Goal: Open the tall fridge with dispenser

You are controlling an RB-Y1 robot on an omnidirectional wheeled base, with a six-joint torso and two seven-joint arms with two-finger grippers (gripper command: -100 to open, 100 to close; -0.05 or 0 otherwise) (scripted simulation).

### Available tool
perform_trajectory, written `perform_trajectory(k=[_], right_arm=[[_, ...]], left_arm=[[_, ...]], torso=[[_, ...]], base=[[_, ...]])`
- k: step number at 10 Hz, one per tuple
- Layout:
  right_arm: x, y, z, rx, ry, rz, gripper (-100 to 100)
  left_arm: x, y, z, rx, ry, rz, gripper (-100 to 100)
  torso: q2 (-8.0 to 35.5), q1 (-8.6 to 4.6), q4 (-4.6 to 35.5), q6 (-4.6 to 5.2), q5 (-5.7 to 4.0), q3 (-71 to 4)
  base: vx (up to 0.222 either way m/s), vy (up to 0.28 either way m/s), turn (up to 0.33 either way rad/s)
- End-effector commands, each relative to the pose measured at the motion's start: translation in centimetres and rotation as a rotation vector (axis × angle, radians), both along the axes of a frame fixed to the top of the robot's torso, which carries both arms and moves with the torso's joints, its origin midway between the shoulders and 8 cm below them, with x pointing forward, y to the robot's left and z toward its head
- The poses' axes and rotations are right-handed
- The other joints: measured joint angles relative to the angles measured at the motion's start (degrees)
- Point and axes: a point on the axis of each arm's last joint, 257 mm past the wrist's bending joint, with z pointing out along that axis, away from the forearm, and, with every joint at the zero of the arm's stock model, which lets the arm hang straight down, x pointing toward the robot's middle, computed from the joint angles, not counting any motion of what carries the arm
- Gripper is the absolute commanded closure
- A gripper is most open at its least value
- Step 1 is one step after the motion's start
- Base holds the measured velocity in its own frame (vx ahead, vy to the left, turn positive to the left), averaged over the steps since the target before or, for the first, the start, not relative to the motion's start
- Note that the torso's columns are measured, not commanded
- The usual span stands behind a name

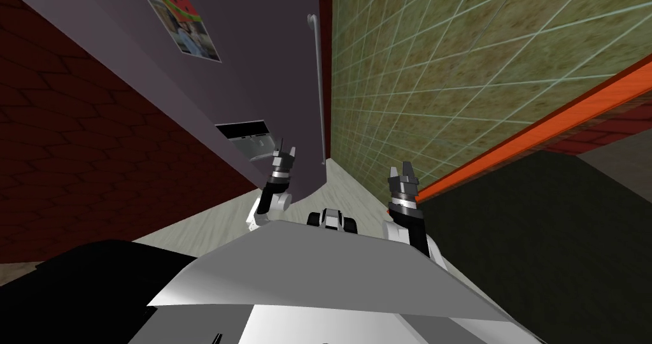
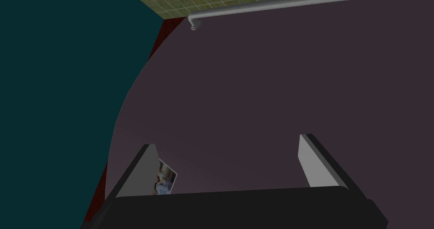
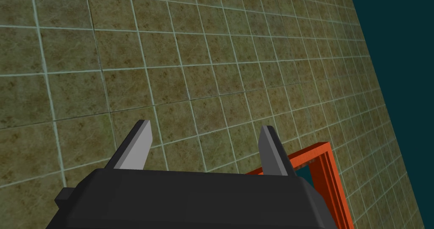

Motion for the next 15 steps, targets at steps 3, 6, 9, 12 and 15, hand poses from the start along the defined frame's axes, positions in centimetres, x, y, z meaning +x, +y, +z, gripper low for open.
perform_trajectory(k=[3,6,9,12,15], right_arm=[[0.0,0.0,0.0,0.0,0.0,0.0,0],[0.0,0.0,0.0,0.0,0.0,0.0,0],[0.0,0.0,0.0,0.0,0.0,0.0,0],[0.0,0.0,0.0,0.0,0.0,0.0,0],[0.0,0.0,0.0,0.0,0.0,0.0,0]], left_arm=[[3.8,-1.4,-1.1,0.013,0.07,-0.056,-100],[5.4,-2.2,-1.1,0.022,0.088,-0.081,-100],[8.5,-3.1,-3.0,0.04,0.173,-0.108,-100],[10.4,-4.3,-2.0,0.055,0.18,-0.131,-100],[13.7,-5.2,-3.5,0.083,0.264,-0.145,-100]], torso=[[0.0,0.0,0.0,-0.02,0.0,0.0],[0.0,0.03,0.0,0.0,0.01,0.0],[0.0,-0.02,0.0,-0.02,-0.01,0.0],[0.0,-0.01,0.0,0.0,0.0,0.0],[0.0,0.03,0.0,-0.03,0.01,0.0]], base=[[0.008,0.027,-0.066],[0.005,0.035,-0.051],[0.007,0.035,-0.074],[0.007,0.033,-0.065],[0.011,0.048,-0.085]])
